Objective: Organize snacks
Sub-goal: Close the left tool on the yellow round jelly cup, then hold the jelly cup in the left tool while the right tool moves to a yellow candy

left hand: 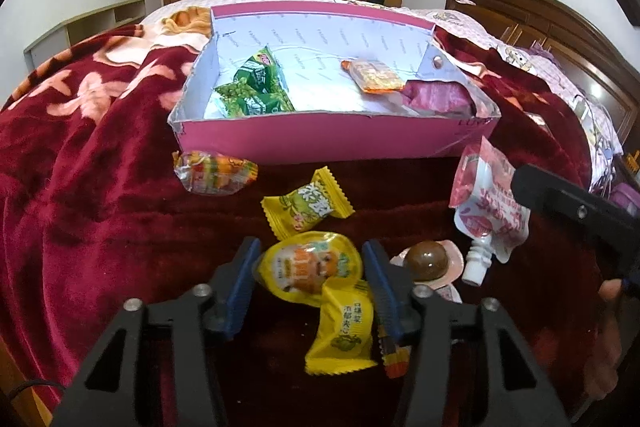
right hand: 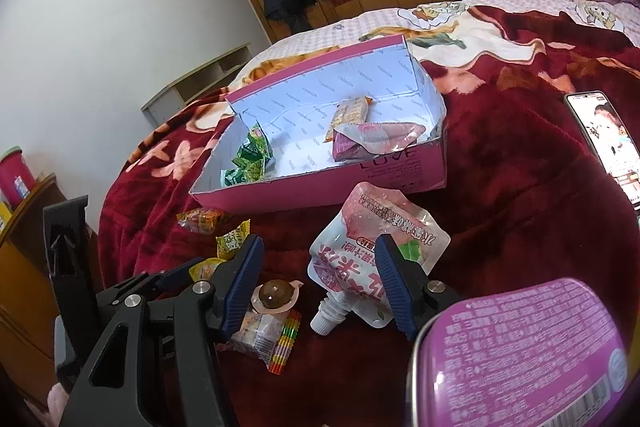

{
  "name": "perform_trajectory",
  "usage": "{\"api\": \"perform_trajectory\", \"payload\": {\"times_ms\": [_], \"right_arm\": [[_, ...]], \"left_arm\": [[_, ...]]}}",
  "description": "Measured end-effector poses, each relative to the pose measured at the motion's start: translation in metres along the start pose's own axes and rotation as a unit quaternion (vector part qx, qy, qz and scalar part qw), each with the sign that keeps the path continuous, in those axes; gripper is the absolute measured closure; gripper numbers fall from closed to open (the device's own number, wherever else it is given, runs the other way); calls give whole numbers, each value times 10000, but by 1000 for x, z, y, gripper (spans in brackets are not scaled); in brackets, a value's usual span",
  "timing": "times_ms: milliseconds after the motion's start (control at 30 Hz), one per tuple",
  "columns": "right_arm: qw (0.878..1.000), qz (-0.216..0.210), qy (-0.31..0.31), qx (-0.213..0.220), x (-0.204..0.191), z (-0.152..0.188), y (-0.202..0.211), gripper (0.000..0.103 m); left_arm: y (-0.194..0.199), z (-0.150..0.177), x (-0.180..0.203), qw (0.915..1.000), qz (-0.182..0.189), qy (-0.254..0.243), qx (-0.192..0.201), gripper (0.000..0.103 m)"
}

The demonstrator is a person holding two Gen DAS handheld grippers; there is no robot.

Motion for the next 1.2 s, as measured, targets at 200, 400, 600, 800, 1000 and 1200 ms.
{"api": "perform_trajectory", "payload": {"times_ms": [200, 400, 600, 800, 1000, 1200], "right_arm": [[10000, -11, -23, -1, 0, 1, 0, 44], [10000, -26, -10, 26, -2, 1, 1, 44], [10000, -54, 5, 32, -6, 0, 3, 44], [9999, -94, 79, -21, -13, 3, 1, 44], [9997, -124, 169, -93, -21, 6, -3, 44], [9994, -153, 260, -189, -30, 9, -7, 44]], "left_arm": [[4, -2, -3, 9999, 105, 115, 56, 60], [10, -7, -9, 9994, 130, 271, 152, 62], [22, -17, -27, 9982, -27, 472, 363, 62], [28, -20, -49, 9963, -218, 698, 452, 62], [28, -15, -67, 9949, -457, 780, 449, 62], [29, -10, -81, 9935, -679, 777, 487, 62]]}}
Point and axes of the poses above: each gripper's, at about its wrist camera, not at the fingertips, and y roughly against the way its jaws point, x to its right, z to its underside, the point moved 4 cm from there along -y, roughly the way its jaws point, and after that the axes turned 12 degrees about x, right-handed, at the moved point
